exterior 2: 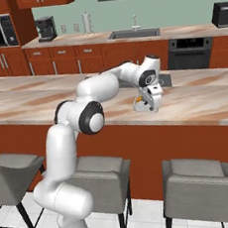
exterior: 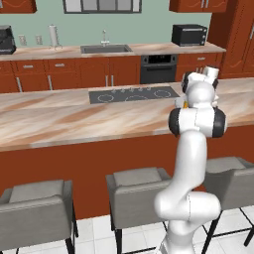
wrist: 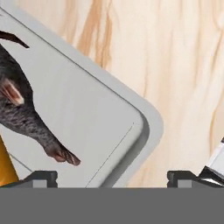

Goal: Place the tupperware on the top shelf of the fridge. Make space for the tupperware among the existing items by rearranging them on the shelves if needed. Close the fridge door when finished.

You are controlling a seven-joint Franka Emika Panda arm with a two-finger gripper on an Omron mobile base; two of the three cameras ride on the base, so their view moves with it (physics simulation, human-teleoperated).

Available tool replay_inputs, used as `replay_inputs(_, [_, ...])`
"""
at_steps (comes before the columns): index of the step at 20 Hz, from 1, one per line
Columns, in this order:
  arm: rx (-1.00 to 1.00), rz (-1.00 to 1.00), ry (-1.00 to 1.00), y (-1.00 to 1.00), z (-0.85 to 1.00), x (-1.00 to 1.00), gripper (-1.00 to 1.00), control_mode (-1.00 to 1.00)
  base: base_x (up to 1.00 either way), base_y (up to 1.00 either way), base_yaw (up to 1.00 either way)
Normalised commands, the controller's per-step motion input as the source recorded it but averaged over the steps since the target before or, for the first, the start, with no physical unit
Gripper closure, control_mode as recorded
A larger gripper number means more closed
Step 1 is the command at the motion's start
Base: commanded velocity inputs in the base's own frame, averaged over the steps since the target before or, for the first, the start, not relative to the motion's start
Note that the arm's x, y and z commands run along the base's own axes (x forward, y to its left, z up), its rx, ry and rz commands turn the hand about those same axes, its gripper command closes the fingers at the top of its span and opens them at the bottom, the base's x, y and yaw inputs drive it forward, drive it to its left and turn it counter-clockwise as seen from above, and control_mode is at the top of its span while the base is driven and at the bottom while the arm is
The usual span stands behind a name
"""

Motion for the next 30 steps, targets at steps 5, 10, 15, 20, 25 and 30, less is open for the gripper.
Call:
replay_inputs(5, [-0.12, -0.24, 0.24, 0.06, -0.06, 0.0, -1.0, -1.0, 0.0, 0.0, 0.0])
replay_inputs(10, [-0.09, -0.2, 0.07, 0.03, -0.3, 0.2, -1.0, -1.0, 0.0, 0.0, 0.0])
replay_inputs(15, [-0.03, -0.15, -0.13, 0.14, -0.85, 0.01, 1.0, -1.0, 0.0, 0.0, 0.0])
replay_inputs(20, [0.01, -0.1, -0.29, 0.08, -0.72, 0.0, 1.0, -1.0, 0.0, 0.0, 0.0])
replay_inputs(25, [0.0, 0.0, -0.07, 0.0, -0.08, 0.0, 1.0, -1.0, 0.0, 0.0, 0.0])
replay_inputs(30, [-0.06, 0.15, 0.0, 0.16, 0.44, -0.54, 1.0, -1.0, 0.0, 0.0, 0.0])
